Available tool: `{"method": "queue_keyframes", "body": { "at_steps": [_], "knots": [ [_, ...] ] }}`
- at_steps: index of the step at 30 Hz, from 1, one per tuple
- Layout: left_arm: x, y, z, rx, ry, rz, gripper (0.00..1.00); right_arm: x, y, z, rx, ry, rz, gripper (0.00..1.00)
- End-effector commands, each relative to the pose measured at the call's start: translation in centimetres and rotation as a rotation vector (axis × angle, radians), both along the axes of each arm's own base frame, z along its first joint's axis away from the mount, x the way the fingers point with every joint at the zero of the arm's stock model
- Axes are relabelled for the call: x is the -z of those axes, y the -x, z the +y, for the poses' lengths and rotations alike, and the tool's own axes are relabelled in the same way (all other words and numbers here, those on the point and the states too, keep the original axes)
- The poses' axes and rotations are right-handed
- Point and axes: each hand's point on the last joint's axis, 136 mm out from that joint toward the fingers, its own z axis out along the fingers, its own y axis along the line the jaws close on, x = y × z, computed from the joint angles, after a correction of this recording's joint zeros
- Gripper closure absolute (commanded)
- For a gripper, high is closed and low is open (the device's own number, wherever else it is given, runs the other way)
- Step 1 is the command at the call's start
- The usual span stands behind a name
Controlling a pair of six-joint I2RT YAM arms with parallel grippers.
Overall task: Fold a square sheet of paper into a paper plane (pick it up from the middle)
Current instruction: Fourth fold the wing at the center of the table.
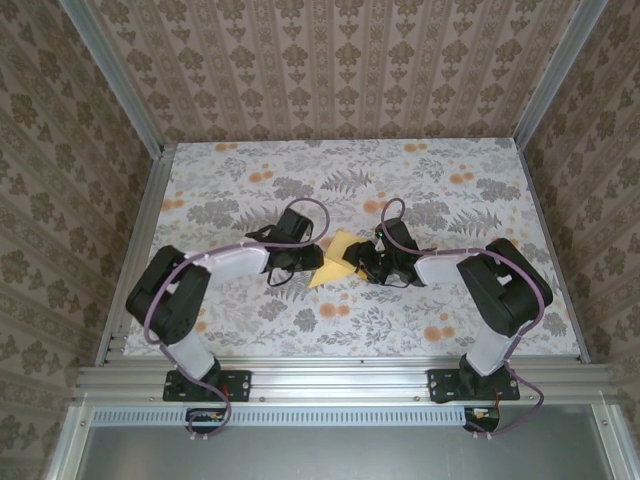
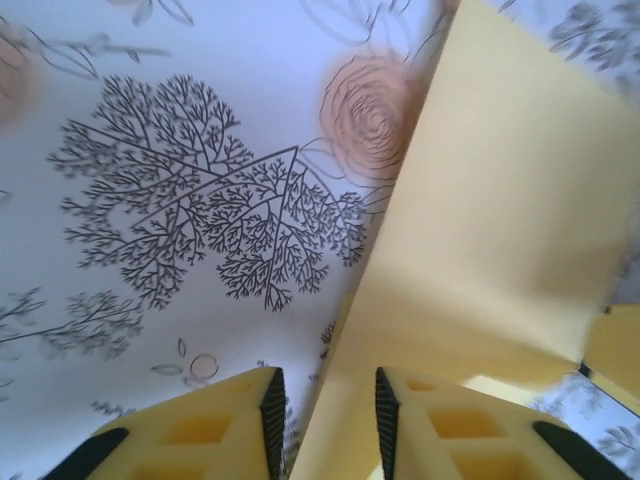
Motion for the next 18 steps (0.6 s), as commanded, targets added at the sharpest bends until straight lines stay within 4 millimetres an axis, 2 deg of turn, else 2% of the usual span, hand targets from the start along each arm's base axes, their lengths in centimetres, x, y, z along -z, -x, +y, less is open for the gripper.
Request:
{"method": "queue_keyframes", "body": {
  "at_steps": [1,8,12,18],
  "knots": [
    [-1.8,0.4,0.7,0.005,0.027,-0.052,0.63,0.0,0.4,-0.3,0.004,0.018,-0.004,0.45],
    [-1.4,2.3,0.4,0.079,0.102,-0.065,0.51,-0.4,0.5,0.1,-0.013,-0.009,-0.021,0.44],
    [-0.7,2.6,-0.1,0.103,0.091,-0.046,0.51,-0.8,0.7,0.8,-0.041,-0.033,-0.034,0.44],
    [1.0,2.0,0.0,0.077,0.028,0.004,0.59,-1.1,1.1,1.8,-0.075,-0.061,-0.052,0.47]
  ]
}}
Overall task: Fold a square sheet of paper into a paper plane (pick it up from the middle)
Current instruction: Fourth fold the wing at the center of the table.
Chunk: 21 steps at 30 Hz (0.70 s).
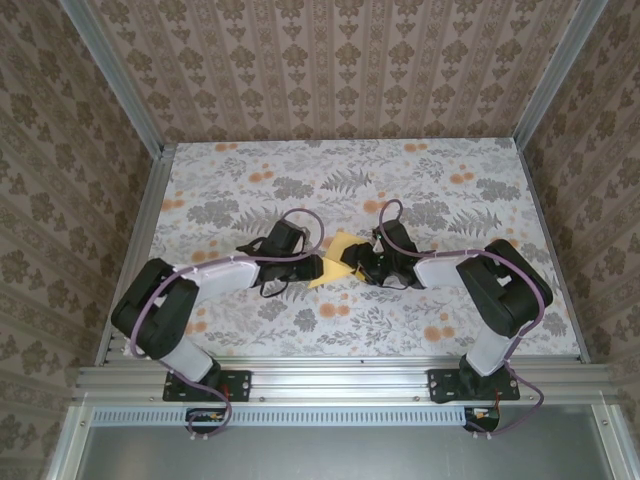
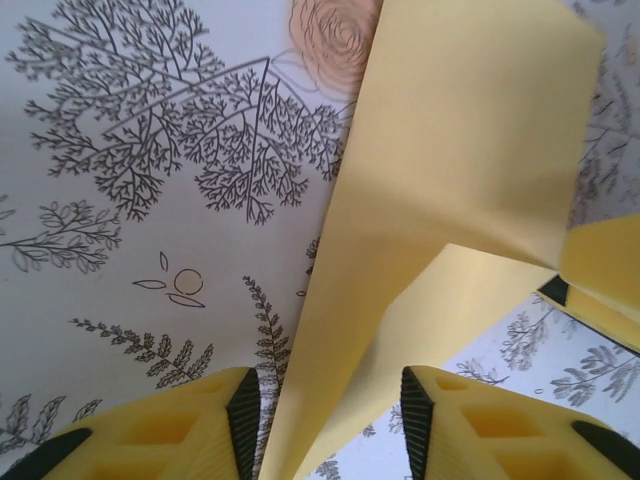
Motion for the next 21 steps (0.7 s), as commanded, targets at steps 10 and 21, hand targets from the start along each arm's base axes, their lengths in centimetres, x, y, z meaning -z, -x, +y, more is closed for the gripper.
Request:
{"method": "queue_keyframes", "body": {
  "at_steps": [10,21],
  "knots": [
    [1.9,-0.9,0.0,-0.021,-0.086,0.050,0.65,-0.8,0.4,1.4,-0.052,-0.043,-0.037,0.54],
    [1.9,-0.8,0.3,-0.023,-0.095,0.052,0.64,0.3,0.0,2.0,0.002,-0.034,0.024,0.83]
  ]
}}
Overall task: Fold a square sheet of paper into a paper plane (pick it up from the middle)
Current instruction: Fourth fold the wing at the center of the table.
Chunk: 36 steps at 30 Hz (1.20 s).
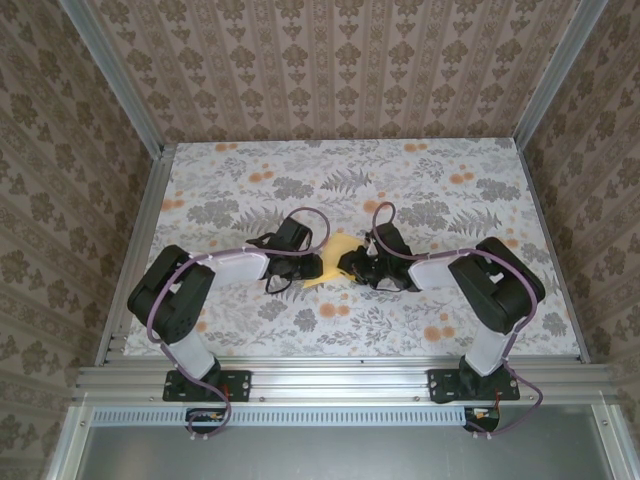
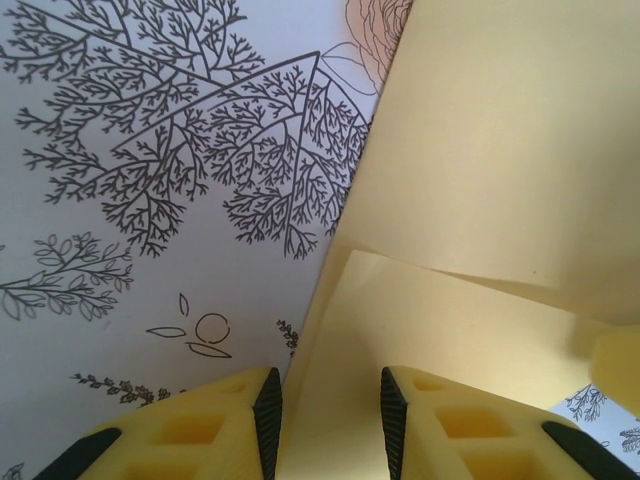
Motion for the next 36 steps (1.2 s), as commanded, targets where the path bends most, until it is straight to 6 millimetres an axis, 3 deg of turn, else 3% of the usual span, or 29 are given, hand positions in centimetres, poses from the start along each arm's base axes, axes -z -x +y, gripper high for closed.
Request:
{"method": "queue_keyframes", "body": {
  "at_steps": [1,4,11,17,23,30,36],
  "knots": [
    [-0.4,0.0,0.3,-0.004,-0.022,-0.002,0.64,0.0,-0.5,0.0,0.034,0.016,0.021,0.88],
    [-1.4,0.1,0.4,0.002,-0.021,-0.033,0.60,0.2,0.0,-1.1,0.055,0.071,0.042,0.99],
    [-4.0,1.2,0.0,0.085,-0.038,-0.158,0.50,-0.8,2.6,-4.1,0.062,0.238,0.142,1.00],
    [-6.5,3.8,-3.7,0.294,0.052,-0.335,0.43,-2.3,5.0,-7.0,0.098,0.349,0.231,1.00],
    [-7.4,5.8,-6.4,0.445,0.136,-0.478,0.37,-3.4,5.1,-7.6,0.143,0.338,0.263,1.00],
    [-5.9,6.5,-7.7,0.532,0.111,-0.529,0.47,-3.8,4.4,-7.5,0.212,0.285,0.285,1.00],
    [-6.0,6.0,-7.5,0.524,0.089,-0.580,0.52,-4.4,2.8,-6.3,0.203,0.250,0.266,1.00]
  ]
}}
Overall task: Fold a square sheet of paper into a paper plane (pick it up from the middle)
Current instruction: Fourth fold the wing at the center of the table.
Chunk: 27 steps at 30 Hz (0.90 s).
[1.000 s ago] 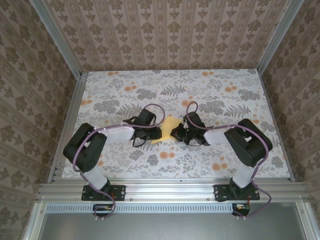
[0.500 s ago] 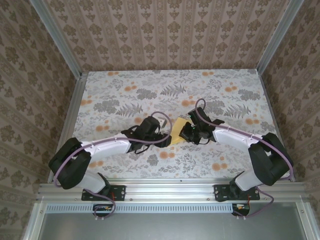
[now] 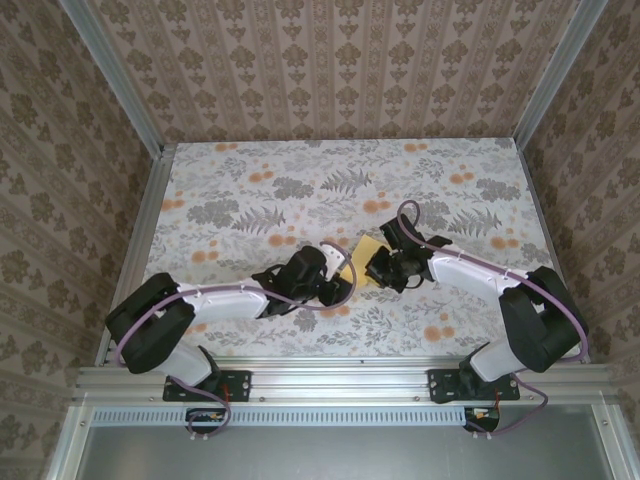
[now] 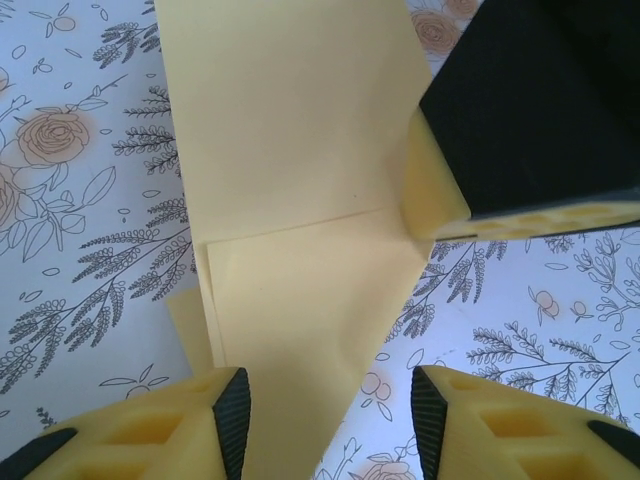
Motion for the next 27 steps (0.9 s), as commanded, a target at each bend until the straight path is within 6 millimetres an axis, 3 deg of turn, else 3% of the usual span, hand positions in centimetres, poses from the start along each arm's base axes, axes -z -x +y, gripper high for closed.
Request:
{"method": "queue_keyframes", "body": {
  "at_steps": [1,11,18,27],
  "knots": [
    [-0.4,-0.4,-0.1,0.014,0.003,-0.079,0.53,-1.1,-1.5,0.9,0.018,-0.035,-0.007,1.00],
    [0.9,-0.2,-0.6,0.082,-0.026,-0.129,0.55,0.4,-1.8,1.9,0.009,-0.042,0.062,1.00],
    [2.2,-0.7,-0.3,0.067,-0.057,-0.153,0.55,0.0,-2.2,1.8,0.026,-0.065,0.069,1.00],
    [3.8,-0.9,-0.5,0.088,-0.103,-0.171,0.62,-0.2,-2.3,2.2,0.030,-0.097,0.085,1.00]
  ]
}}
